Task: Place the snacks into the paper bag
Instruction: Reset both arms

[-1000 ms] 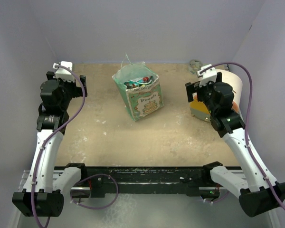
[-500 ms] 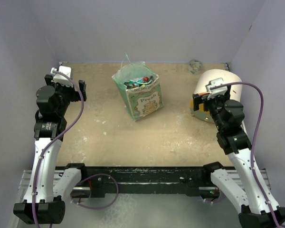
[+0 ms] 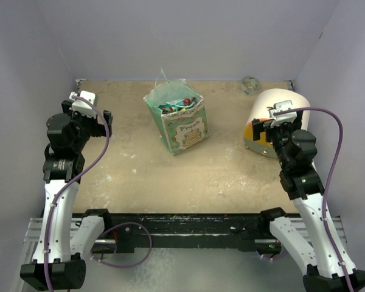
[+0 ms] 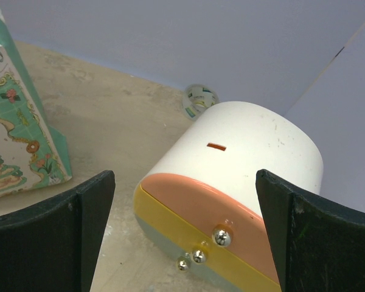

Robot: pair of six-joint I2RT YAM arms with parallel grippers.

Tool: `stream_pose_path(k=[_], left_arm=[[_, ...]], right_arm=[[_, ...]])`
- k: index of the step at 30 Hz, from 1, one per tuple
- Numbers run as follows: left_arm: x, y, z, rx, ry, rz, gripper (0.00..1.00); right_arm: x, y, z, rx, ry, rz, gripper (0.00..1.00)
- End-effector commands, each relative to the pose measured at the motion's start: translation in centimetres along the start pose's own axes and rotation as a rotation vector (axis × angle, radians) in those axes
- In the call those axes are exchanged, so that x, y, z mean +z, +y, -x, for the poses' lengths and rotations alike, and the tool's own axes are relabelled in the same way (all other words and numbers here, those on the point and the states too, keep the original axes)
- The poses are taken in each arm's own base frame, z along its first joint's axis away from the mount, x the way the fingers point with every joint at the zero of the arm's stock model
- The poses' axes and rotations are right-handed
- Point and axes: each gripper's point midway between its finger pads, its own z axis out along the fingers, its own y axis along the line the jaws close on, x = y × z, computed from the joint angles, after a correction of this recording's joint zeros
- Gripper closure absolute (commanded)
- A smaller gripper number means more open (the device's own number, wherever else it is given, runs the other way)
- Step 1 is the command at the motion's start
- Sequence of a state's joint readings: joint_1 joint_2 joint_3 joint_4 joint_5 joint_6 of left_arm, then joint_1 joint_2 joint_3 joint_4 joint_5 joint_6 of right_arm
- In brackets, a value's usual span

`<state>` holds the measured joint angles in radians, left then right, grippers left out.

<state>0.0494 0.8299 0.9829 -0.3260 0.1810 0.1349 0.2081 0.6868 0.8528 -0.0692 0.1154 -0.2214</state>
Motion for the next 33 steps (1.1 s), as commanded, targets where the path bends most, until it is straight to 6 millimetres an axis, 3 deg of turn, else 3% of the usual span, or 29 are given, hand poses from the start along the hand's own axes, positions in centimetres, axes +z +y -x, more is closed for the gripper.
stream_pose_path(k=[1, 33], left_arm=[[-0.58, 0.14, 1.10, 0.018, -0.038, -0.001, 0.01], [-0.59, 0.03, 0.70, 0.006, -0.031, -0.006, 0.01]], right_arm=[[-0.04, -1.91, 1.08, -0.007, -0.030, -0.090, 0.00], [-0.18, -1.04, 0.64, -0.026, -0.013, -0.028, 0.00]])
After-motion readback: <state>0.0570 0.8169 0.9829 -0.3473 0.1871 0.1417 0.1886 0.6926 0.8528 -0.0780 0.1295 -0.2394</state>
